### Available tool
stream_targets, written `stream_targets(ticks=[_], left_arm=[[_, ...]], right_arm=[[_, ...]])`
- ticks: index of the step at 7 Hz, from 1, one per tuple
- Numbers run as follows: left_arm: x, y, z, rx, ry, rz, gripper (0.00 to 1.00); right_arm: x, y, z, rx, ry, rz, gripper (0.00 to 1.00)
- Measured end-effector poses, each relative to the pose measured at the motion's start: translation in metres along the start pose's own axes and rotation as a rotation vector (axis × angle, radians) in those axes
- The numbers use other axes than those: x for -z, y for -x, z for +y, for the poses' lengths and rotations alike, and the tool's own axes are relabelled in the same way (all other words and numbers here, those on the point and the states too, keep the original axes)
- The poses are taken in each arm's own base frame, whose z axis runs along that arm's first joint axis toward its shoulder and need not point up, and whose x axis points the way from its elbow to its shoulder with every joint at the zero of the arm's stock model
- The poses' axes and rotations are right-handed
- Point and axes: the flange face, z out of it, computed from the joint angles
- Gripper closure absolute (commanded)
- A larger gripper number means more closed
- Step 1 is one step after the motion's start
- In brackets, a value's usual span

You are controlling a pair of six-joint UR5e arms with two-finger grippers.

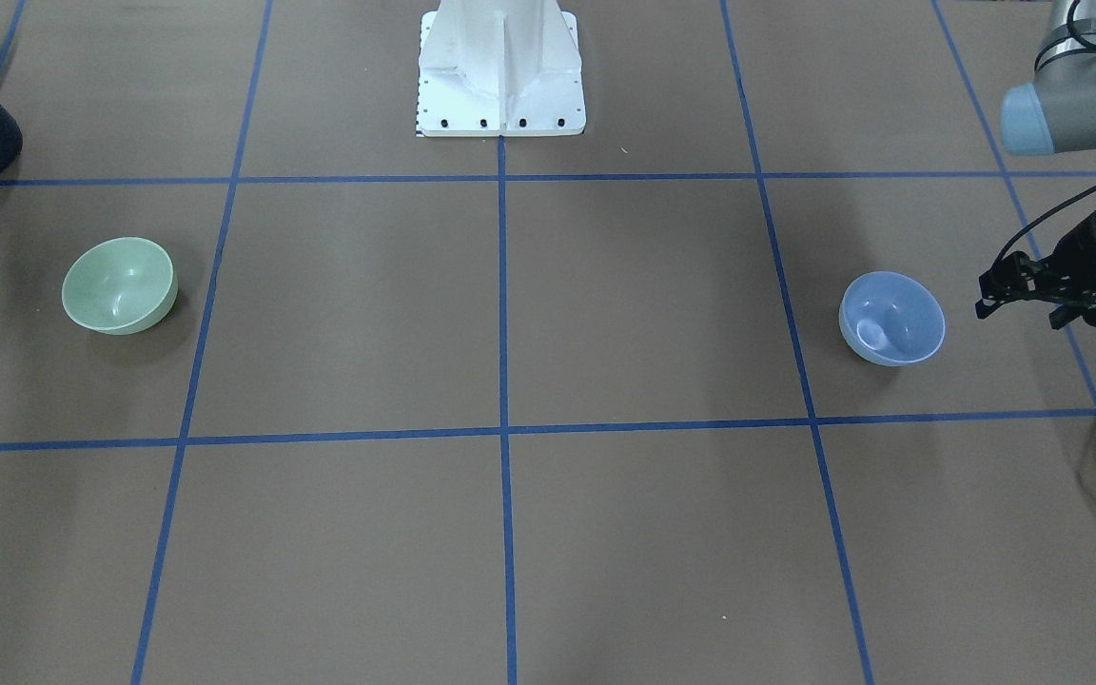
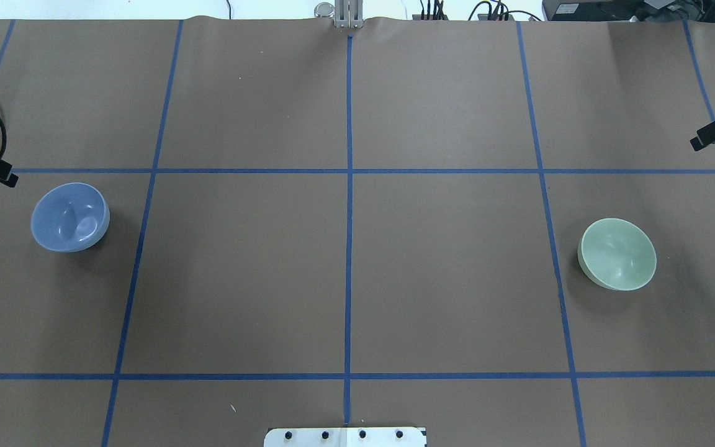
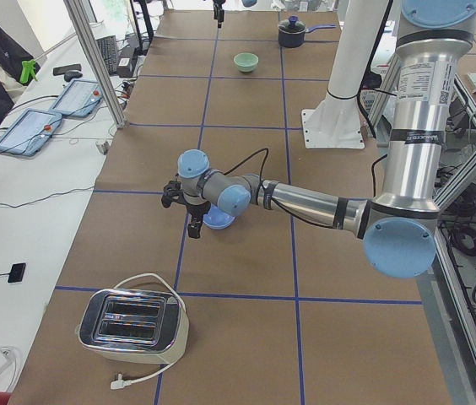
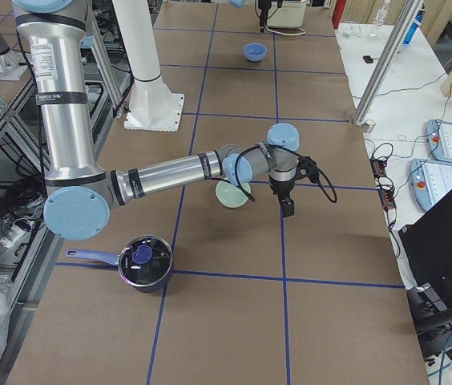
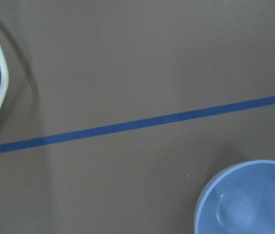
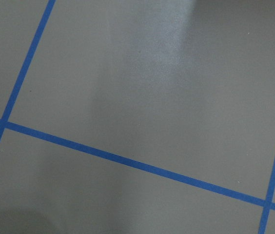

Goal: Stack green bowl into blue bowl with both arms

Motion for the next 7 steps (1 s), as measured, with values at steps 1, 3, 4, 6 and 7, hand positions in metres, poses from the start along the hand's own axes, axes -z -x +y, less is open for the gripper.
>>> stream_targets(ticks=[1,3,4,6,7], left_arm=[[-0.017,-0.003,-0.003,-0.023,0.004,0.008,0.15],[-0.038,-0.014,-0.003,-0.063,0.012,0.022,0.61],[-0.043,-0.019,-0.002,-0.075,0.019,0.026,0.70],[-0.052,-0.030,0.002,-0.097,0.032,0.034,0.78],[-0.056,-0.035,0.004,-0.109,0.036,0.038,0.89]], right_arm=[[-0.001,0.001,0.000,0.000,0.001,-0.001,0.00],[-0.001,0.001,0.000,0.001,0.003,-0.002,0.00],[-0.002,0.002,0.000,0.002,0.004,-0.003,0.00],[-0.003,0.003,0.000,0.003,0.006,-0.004,0.00],[-0.003,0.003,0.001,0.003,0.007,-0.005,0.00]])
